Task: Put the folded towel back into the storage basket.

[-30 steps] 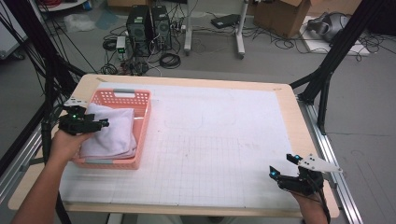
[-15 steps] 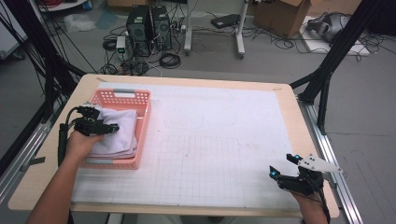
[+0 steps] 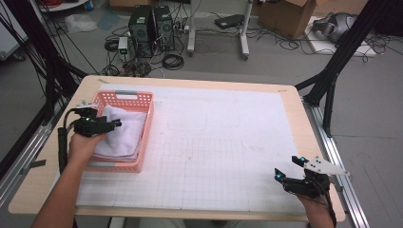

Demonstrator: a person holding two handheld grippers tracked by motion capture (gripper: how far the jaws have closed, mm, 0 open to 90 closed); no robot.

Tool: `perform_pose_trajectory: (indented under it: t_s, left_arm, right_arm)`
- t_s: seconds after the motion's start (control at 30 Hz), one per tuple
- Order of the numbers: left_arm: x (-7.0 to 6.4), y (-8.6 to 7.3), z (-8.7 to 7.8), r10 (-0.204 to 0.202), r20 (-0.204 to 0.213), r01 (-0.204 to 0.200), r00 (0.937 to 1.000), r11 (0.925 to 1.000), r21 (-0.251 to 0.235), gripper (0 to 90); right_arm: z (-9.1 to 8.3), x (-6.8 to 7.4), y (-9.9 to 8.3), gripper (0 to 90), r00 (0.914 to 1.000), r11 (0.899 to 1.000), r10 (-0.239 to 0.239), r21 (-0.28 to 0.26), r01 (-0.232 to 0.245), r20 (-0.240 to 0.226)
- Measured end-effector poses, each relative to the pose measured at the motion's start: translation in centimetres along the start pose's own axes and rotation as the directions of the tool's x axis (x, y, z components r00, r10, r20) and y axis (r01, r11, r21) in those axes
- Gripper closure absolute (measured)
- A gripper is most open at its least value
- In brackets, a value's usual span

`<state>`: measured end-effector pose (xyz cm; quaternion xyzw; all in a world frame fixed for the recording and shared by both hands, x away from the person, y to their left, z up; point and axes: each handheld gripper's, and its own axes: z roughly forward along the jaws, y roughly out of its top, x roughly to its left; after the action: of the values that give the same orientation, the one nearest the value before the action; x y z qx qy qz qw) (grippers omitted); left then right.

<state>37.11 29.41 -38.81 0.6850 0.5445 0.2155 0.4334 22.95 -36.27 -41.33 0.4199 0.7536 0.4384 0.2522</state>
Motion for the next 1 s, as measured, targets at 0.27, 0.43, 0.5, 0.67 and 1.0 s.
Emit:
perform_pose_trajectory:
  t_s: [0.27, 0.43, 0.5, 0.67, 1.0]
  left_arm:
    - [-0.1, 0.9, -3.5, 0.022, 0.119, 0.003, 0.9927, 0.9781, -0.208, 21.3]
    - [-1.3, 1.1, -4.7, 0.09, 0.179, -0.034, 0.9797, 0.9543, -0.297, 21.5]
    - [-2.1, 1.0, -5.1, 0.114, 0.198, -0.046, 0.9734, 0.946, -0.321, 21.5]
    - [-4.1, 0.8, -5.5, 0.161, 0.248, -0.066, 0.9552, 0.9343, -0.35, 21.5]
    - [-8.5, 0.6, -6.1, 0.252, 0.338, -0.108, 0.9066, 0.9134, -0.392, 22.7]
  right_arm:
    - [-0.2, 0.1, 0.3, 17.3, 1.0, 1.0, 0.004, -0.023, -0.004, -0.002]
    - [-0.1, 0.1, 0.4, 17.4, 0.9999, 0.999, 0.009, -0.032, -0.009, -0.011]
    - [-0.2, 0.1, 0.4, 17.3, 0.9999, 0.999, 0.01, -0.033, -0.011, -0.011]
    - [-0.3, 0.0, 0.5, 17.4, 0.9998, 0.999, 0.013, -0.043, -0.014, -0.015]
    - [-0.3, 0.3, 0.7, 17.3, 0.9994, 0.998, 0.015, -0.06, -0.017, -0.032]
